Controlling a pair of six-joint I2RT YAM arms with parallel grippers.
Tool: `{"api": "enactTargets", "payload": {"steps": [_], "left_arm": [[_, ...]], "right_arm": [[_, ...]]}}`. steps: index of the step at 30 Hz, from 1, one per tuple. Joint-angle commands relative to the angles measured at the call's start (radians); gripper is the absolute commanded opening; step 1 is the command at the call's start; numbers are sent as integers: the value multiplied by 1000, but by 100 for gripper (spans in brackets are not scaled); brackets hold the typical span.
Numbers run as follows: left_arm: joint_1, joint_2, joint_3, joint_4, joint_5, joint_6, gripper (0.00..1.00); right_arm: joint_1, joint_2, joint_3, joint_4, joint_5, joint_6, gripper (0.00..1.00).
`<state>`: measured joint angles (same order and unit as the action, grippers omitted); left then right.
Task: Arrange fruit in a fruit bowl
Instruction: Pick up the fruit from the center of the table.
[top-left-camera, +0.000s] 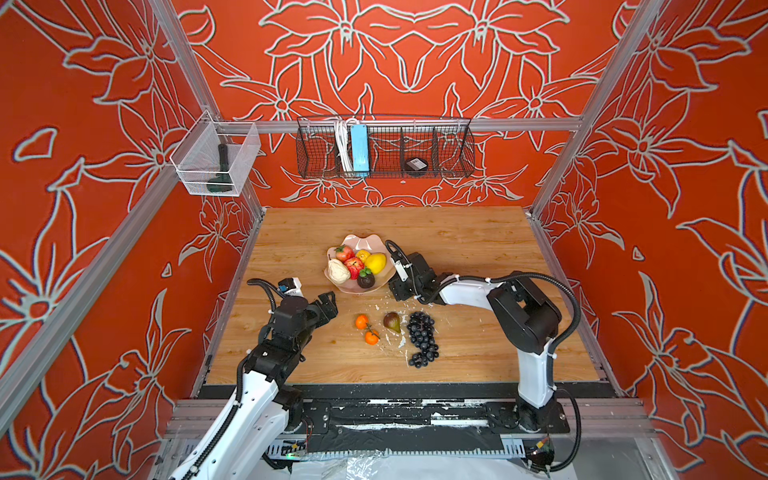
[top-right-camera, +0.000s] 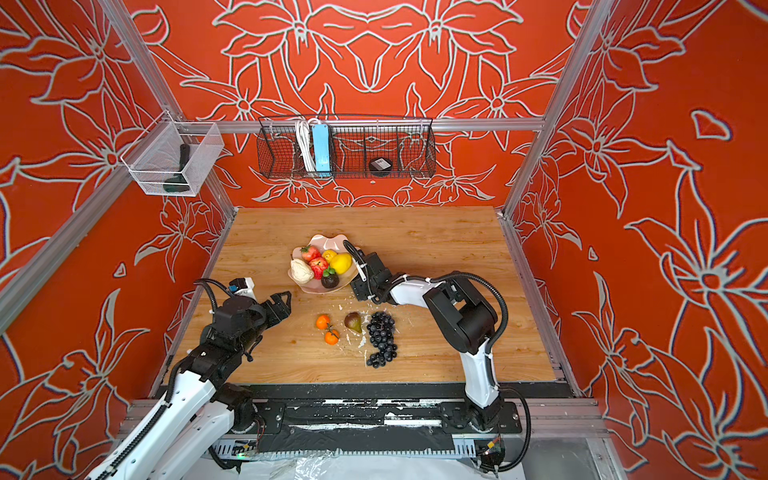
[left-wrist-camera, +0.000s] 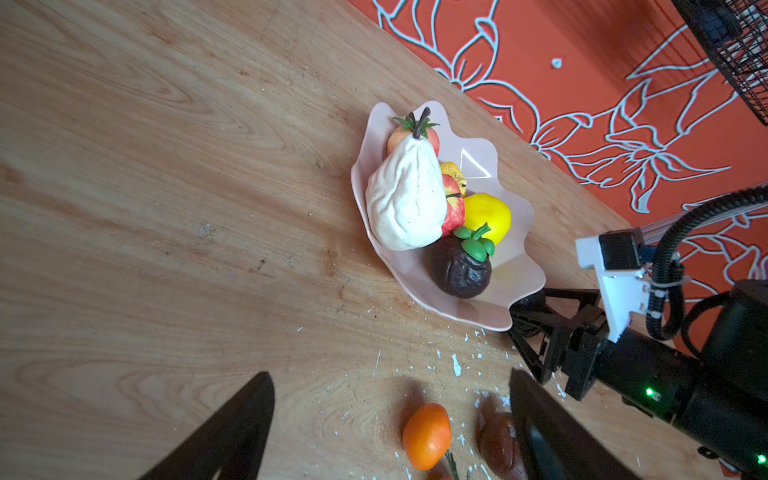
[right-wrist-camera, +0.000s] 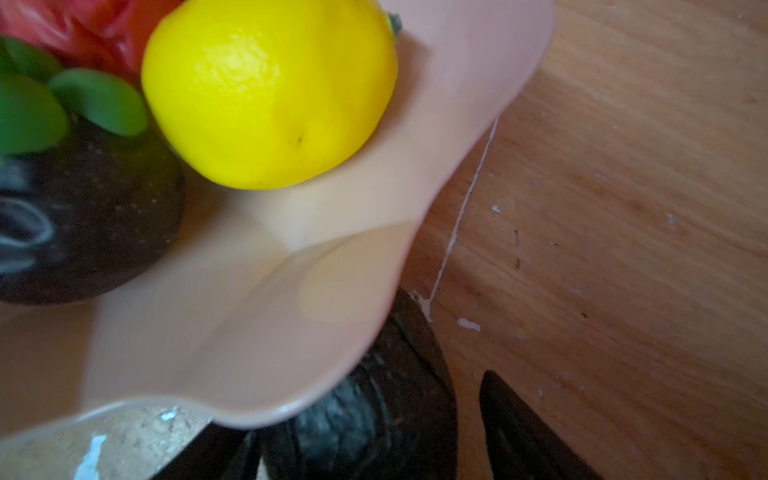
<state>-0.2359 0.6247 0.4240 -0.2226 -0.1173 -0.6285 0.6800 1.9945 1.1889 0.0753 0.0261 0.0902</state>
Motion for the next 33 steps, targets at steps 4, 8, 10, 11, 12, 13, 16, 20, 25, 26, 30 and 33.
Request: {"api": "enactTargets", "payload": {"steps": [4, 8, 10, 11, 12, 13, 16, 20, 25, 26, 30, 33], "left_arm": [[-3, 1, 12, 9, -1, 1, 89], [-3, 6, 12, 8, -1, 3, 89], [-3, 8, 12, 8, -5, 4, 89], [-3, 9, 12, 8, -5, 4, 88], [-3, 9, 12, 9, -5, 3, 89], [-3, 9, 12, 8, -4, 3, 89], [-3, 7, 13, 6, -4, 2, 89], [-3, 6, 13, 6, -2, 1, 89], [-3, 4, 12, 6, -1, -1, 89], [-3, 6, 12, 6, -3, -1, 89], [-3, 6, 9, 9, -5, 0, 89], [-3, 7, 7, 12, -5, -1, 89]], "right_arm": [[-6, 15, 31, -22, -21, -26, 65], [-7, -14, 8, -28, 6, -24, 61], [-8, -39, -12, -36, 28, -24, 61], [-9, -54, -22, -43, 41, -21, 60], [-12, -70, -36, -51, 54, -17, 60], [-16, -89, -53, -55, 58, -11, 61], [-34, -144, -95, -72, 63, -6, 61], [-57, -198, -72, -179, 100, -55, 61], [-72, -247, 28, -318, 112, -130, 61], [-74, -253, 44, -333, 97, -144, 61], [-77, -241, 141, -402, 17, -243, 61], [-77, -211, 217, -468, -62, -337, 61]]}}
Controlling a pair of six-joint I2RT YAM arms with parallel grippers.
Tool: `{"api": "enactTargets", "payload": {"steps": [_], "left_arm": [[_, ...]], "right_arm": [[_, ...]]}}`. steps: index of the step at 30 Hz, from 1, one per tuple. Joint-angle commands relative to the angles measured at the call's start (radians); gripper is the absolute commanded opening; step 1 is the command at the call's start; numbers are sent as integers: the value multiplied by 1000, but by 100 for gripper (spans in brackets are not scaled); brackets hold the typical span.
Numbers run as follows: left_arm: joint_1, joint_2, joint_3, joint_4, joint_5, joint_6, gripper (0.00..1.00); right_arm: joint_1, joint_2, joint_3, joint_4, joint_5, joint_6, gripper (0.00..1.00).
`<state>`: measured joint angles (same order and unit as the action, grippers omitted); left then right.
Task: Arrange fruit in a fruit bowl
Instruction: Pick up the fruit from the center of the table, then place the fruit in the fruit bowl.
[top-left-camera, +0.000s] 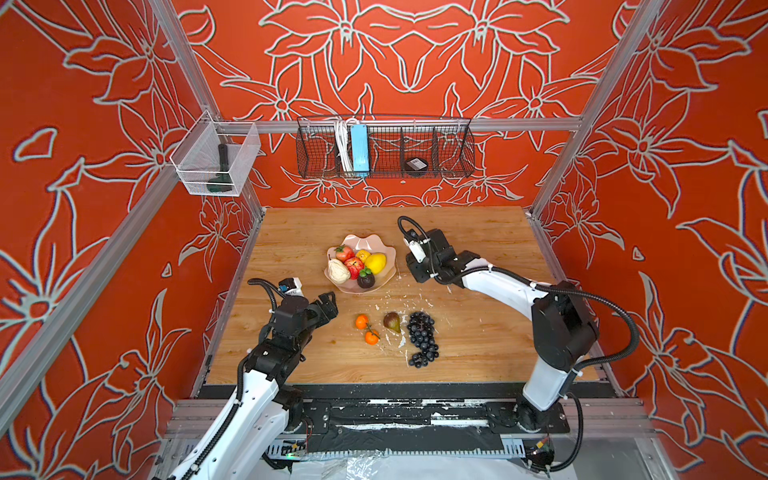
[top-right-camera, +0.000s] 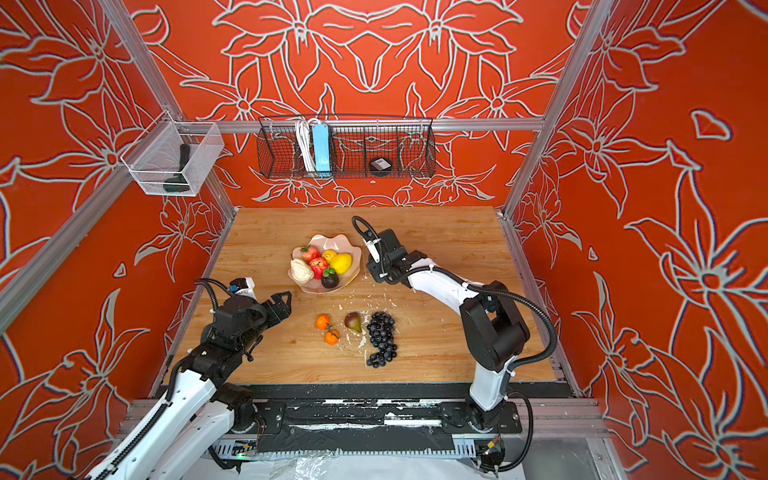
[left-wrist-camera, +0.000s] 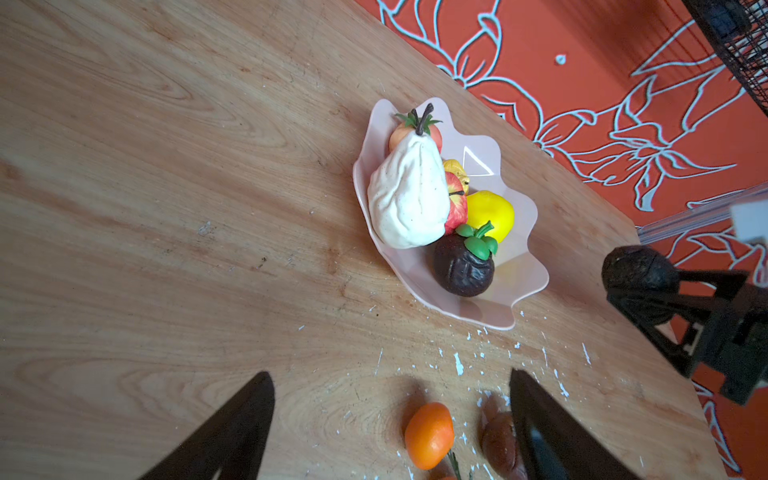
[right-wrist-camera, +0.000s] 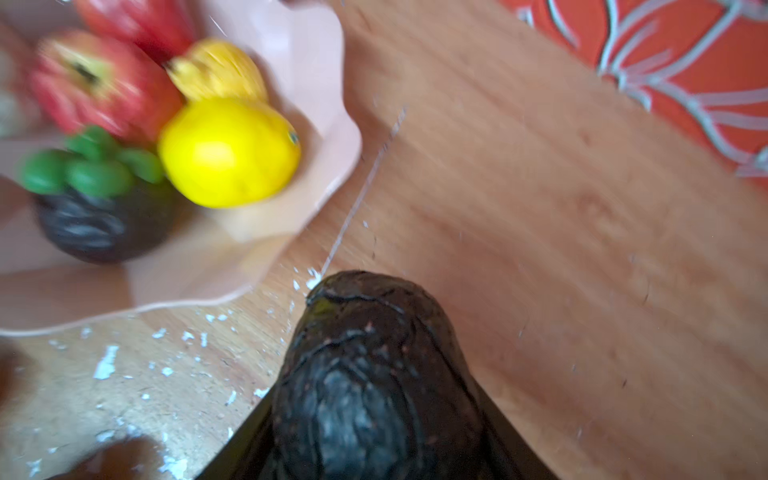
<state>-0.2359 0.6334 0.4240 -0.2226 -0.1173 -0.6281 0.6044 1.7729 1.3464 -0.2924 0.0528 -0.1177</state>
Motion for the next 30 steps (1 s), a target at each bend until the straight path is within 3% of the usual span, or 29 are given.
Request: {"api": "enactTargets", "payload": {"steps": [1, 10, 30], "left_arm": [[-3, 0, 7, 14, -5, -1, 89], [-3, 9, 6, 20, -2, -3, 89], [-3, 17, 7, 22, 1, -2, 89]], "right_arm": [[-2, 18, 83, -118, -122, -159, 61], [3, 153, 360, -386, -321, -314, 60], [83, 490, 812, -738, -283, -385, 60]]}}
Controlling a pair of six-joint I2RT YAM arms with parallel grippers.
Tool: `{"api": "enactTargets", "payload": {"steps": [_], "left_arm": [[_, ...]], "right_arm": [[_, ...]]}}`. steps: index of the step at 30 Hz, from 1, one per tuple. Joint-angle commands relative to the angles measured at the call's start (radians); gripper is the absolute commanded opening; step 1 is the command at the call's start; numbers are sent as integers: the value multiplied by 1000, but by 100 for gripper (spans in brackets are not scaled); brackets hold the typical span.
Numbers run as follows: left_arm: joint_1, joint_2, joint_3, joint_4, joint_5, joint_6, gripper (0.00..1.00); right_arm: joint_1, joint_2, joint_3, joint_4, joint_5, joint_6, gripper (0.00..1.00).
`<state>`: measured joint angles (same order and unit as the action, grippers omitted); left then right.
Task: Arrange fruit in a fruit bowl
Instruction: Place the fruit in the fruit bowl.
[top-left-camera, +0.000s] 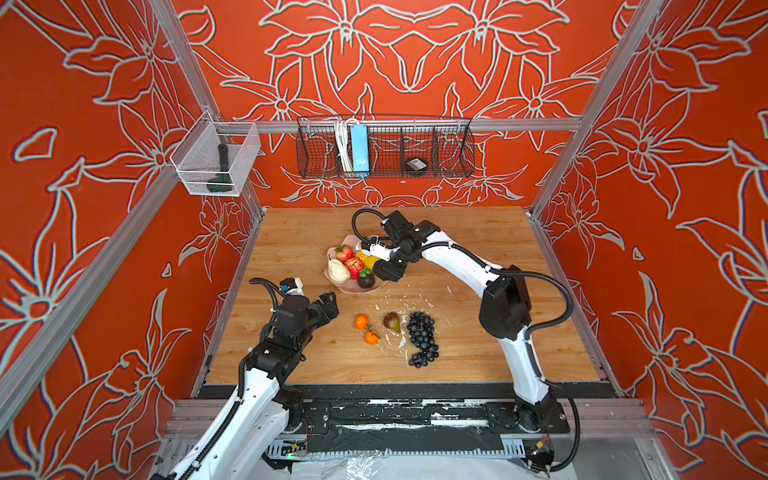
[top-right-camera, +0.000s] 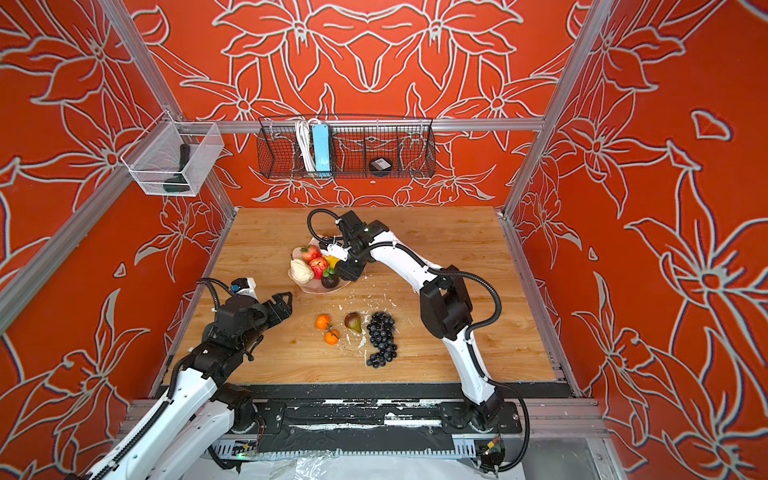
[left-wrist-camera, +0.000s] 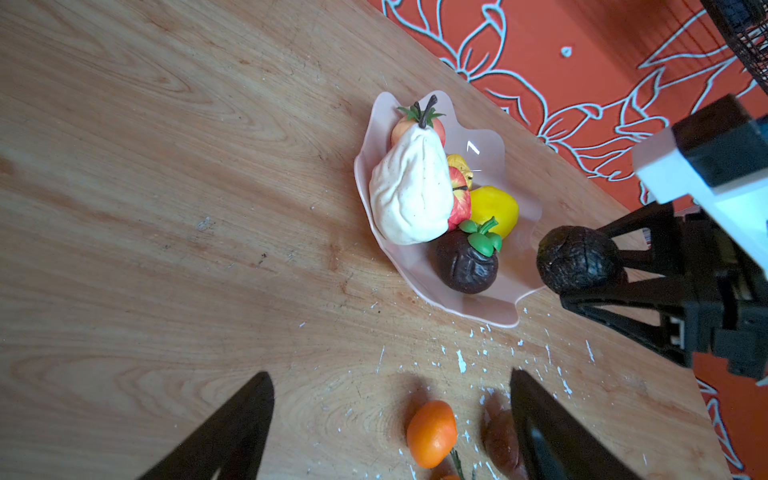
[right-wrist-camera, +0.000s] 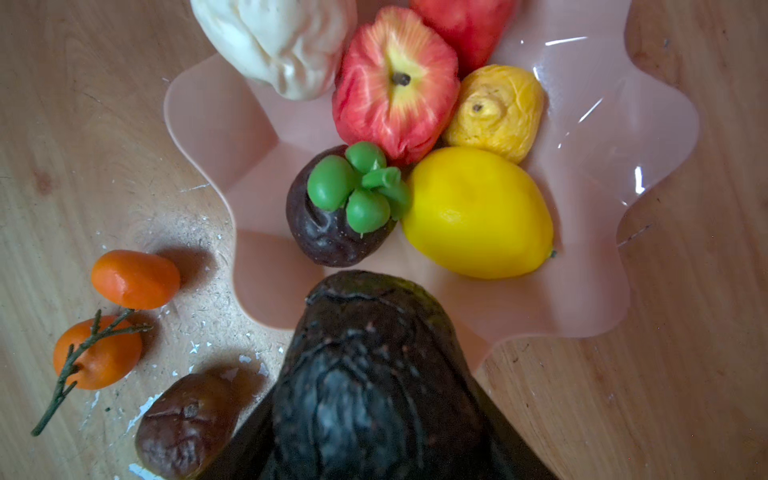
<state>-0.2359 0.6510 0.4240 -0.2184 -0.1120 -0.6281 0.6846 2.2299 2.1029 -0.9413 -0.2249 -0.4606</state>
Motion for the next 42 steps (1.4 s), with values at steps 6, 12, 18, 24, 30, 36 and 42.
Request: {"api": "enactTargets", "payload": {"steps": [6, 12, 18, 24, 30, 36, 42], "left_arm": [[-3, -3, 9, 15, -3, -2, 89], [-3, -4, 7, 16, -3, -6, 89], [-3, -2, 6, 19, -1, -7, 89], [-3, -4, 7, 16, -1, -6, 89], [-3, -5, 6, 18, 1, -6, 89], [-3, 1, 5, 20, 2, -8, 89], [-3, -1, 6, 21, 4, -7, 89]], "right_arm": [[3, 94, 126, -129, 33, -49, 60], [4, 132, 170, -157, 41, -58, 61], [6, 168, 223, -174, 51, -59, 61], [13, 194, 245, -177, 79, -67, 61], [19, 202, 255, -177, 96, -72, 67], [25, 191, 254, -171, 87, -71, 78], [24, 168, 247, -178, 95, -59, 82]]}}
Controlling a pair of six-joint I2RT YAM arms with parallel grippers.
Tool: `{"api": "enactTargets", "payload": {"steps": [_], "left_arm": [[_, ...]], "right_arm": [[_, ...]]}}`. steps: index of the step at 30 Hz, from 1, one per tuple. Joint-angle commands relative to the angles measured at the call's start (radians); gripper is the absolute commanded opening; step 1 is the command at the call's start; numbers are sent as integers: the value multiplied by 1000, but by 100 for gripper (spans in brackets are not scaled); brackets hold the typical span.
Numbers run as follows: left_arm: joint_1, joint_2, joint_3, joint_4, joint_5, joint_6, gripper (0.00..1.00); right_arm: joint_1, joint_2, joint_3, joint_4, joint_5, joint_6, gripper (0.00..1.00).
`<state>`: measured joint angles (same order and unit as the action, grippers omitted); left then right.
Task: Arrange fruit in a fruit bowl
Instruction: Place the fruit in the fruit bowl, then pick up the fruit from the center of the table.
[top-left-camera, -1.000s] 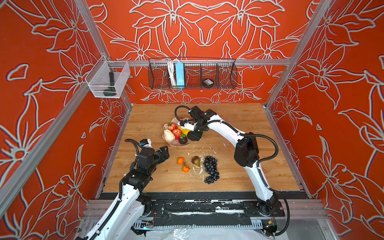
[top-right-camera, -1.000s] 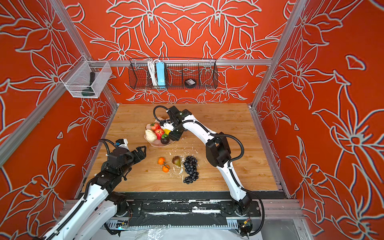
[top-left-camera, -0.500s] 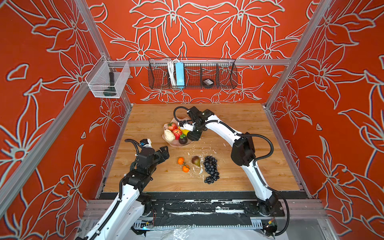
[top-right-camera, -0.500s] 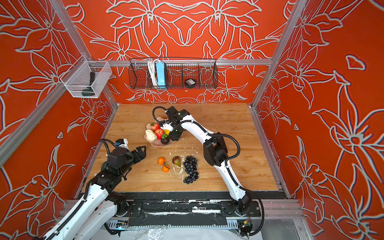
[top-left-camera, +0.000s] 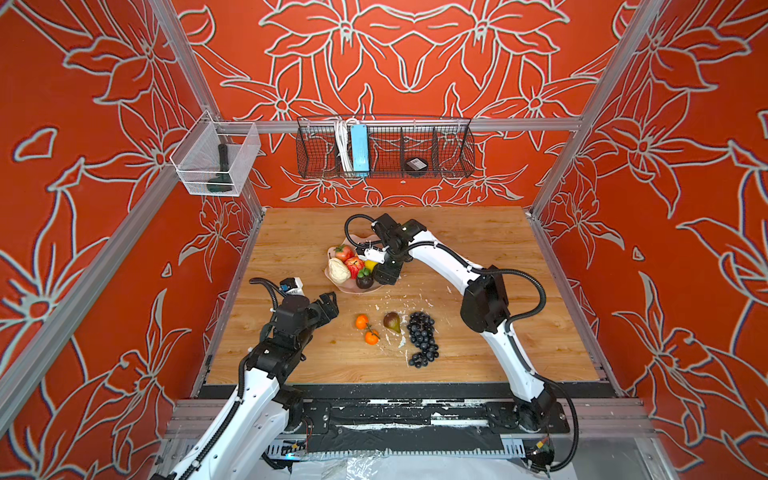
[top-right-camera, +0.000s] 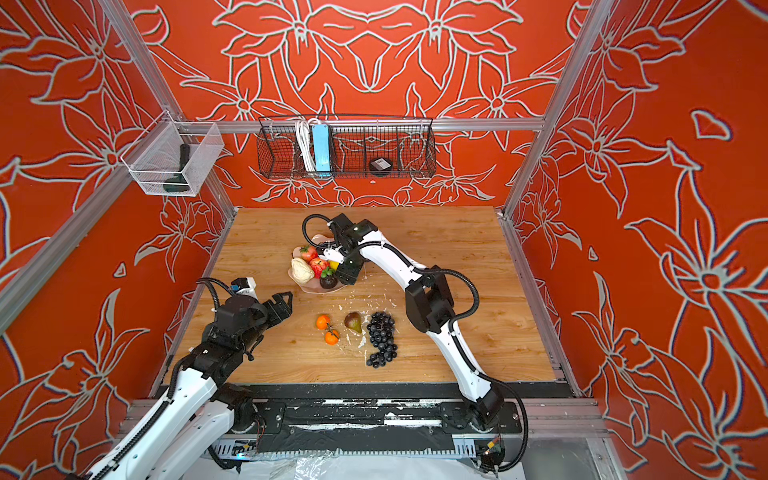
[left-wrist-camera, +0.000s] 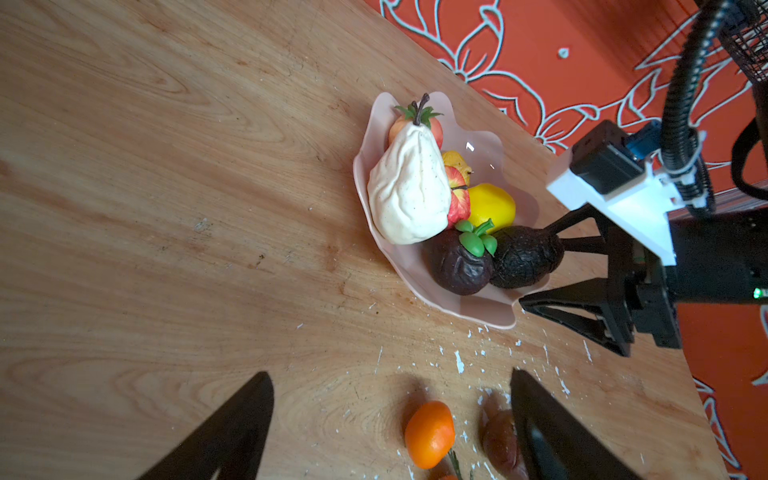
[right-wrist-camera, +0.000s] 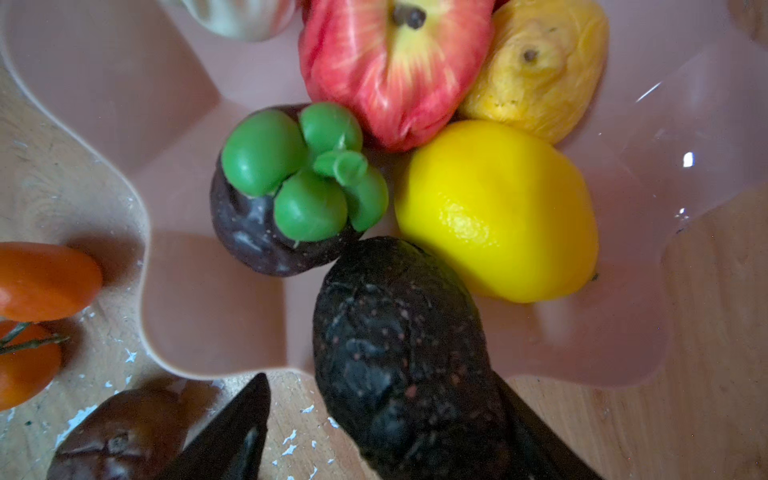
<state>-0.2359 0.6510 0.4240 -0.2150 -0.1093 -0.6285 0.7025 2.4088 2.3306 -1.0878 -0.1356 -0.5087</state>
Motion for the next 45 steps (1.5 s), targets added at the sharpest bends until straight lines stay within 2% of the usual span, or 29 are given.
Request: {"api": "enactTargets", "payload": {"steps": [1, 6, 10, 16, 19, 21, 24, 29, 34, 35, 37, 41, 45], "left_arm": [[-3, 0, 6, 18, 2, -7, 89], [-3, 2, 7, 18, 6, -5, 89], [-3, 14, 9, 29, 24, -5, 89], [-3, 94, 42, 34, 94, 7, 89], [-4, 91, 58, 16, 149, -33, 89], [-6, 82, 67, 10, 203, -62, 89], [-34, 88, 127, -77, 249, -66, 89], [-149, 183, 274, -285, 271, 8, 88], [-323, 327, 370, -367, 274, 38, 84], [-362, 390, 392, -372, 268, 46, 83], [-422, 479, 455, -409, 265, 75, 82], [-531, 656, 598, -543, 175, 140, 82], [-557, 752, 630, -536, 153, 152, 81]], "right_arm": [[6, -23, 12, -31, 6, -5, 83], [3, -123, -41, -46, -1, 81, 89], [0, -257, -189, 14, -16, 179, 89], [-1, -524, -585, 232, 18, 349, 89], [-5, -693, -797, 406, 44, 516, 88], [-5, -798, -939, 513, 28, 619, 88], [-3, -948, -1159, 662, 0, 684, 88], [-4, -1182, -1432, 781, 55, 758, 88], [-3, -1378, -1656, 897, 104, 845, 87], [-3, -1409, -1690, 912, 120, 855, 87], [-4, -1459, -1732, 918, 148, 870, 87], [-5, -1548, -1777, 912, 160, 880, 87], [-4, -1606, -1812, 923, 163, 870, 87]]}}
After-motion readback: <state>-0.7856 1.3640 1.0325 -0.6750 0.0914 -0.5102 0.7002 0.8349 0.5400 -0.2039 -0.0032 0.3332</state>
